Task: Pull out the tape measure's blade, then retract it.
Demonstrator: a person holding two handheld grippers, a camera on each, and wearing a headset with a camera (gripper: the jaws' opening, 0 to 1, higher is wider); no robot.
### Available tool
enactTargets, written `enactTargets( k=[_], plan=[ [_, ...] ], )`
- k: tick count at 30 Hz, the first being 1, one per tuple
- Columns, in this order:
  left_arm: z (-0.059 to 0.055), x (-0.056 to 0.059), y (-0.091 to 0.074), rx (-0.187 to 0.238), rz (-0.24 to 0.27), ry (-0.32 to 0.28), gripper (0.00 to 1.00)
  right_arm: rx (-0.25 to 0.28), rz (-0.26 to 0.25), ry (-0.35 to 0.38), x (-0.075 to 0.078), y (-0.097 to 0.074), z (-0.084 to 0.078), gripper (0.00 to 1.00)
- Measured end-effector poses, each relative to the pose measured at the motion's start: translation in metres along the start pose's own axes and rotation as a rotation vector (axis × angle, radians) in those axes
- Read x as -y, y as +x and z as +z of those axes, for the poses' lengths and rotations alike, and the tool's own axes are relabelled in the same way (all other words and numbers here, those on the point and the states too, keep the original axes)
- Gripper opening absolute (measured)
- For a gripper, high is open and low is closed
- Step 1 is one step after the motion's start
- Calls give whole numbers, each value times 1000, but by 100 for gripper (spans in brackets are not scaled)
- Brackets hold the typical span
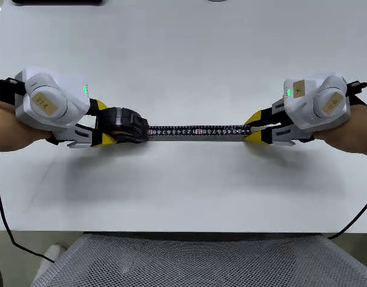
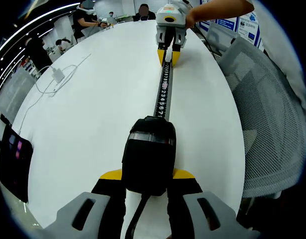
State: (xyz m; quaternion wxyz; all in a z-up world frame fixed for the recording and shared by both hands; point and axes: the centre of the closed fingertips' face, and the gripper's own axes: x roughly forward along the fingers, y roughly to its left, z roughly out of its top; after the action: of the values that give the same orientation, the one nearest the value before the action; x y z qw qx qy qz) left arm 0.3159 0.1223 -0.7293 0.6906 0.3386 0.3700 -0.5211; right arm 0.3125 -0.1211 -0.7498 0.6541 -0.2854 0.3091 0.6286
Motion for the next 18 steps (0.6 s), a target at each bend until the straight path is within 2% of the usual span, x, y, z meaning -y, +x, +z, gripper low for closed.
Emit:
enactTargets(
  k=[18],
  plan=[
    [1, 0, 0, -4, -1, 0, 26, -26, -6, 12, 1, -13, -18, 9]
  ],
)
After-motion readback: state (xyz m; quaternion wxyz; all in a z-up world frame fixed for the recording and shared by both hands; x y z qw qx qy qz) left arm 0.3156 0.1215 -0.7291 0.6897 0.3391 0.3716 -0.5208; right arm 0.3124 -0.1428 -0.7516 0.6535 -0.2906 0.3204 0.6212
